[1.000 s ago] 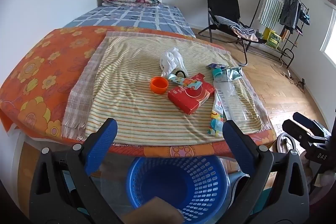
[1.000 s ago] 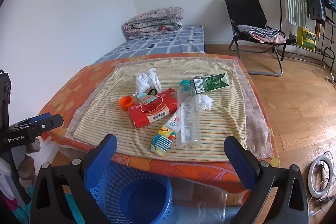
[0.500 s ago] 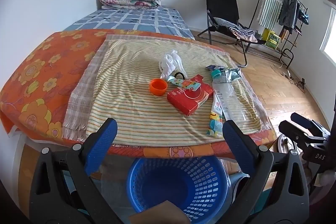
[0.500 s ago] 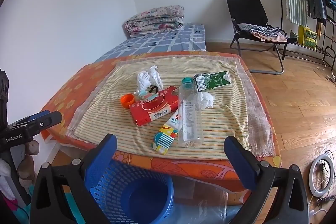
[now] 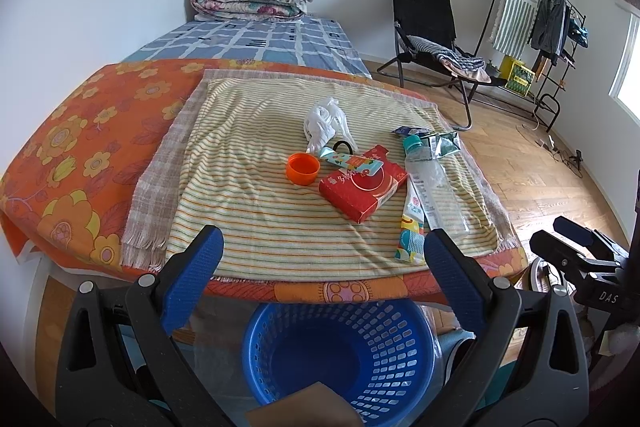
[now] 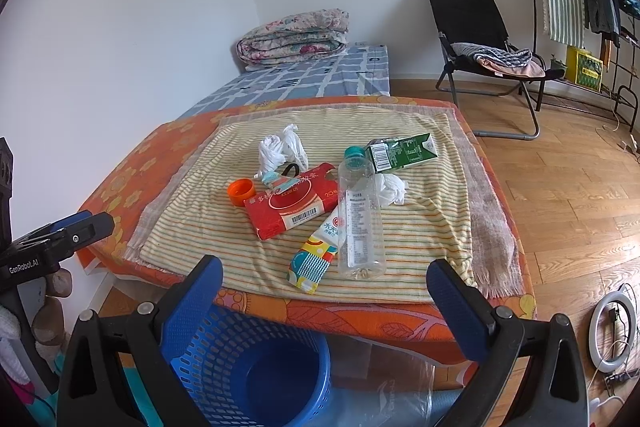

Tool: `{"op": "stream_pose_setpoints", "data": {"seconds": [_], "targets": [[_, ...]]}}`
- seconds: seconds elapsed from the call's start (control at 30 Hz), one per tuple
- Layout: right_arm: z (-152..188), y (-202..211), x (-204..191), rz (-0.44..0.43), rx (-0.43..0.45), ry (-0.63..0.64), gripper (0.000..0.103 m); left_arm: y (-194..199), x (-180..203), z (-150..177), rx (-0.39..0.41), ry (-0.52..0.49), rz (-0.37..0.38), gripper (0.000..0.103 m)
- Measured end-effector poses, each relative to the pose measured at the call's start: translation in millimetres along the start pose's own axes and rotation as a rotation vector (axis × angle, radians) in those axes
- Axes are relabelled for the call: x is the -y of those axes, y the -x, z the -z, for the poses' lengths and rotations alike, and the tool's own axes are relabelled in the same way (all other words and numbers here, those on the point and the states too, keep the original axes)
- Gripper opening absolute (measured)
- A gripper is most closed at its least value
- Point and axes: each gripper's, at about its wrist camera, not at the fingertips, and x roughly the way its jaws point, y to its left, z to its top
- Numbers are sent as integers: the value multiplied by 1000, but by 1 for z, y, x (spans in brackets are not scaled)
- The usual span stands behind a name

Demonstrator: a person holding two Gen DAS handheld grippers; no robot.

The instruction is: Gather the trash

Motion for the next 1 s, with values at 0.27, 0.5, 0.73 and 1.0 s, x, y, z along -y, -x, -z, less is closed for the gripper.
{"op": "stream_pose_setpoints", "data": {"seconds": [0.27,0.5,0.73,1.0], "targets": [[-1,0,1,-2,-3,-4,103,1,1,2,3,-4,2,102],[0,0,0,-4,-5,-4,103,2,1,2,2,-3,1,102],[1,-2,0,-8,-11,-8,103,2,2,3,3,-5,1,102],[-1,-2,1,-15,-18,-15,103,1,2,3,4,-5,0,102]]}}
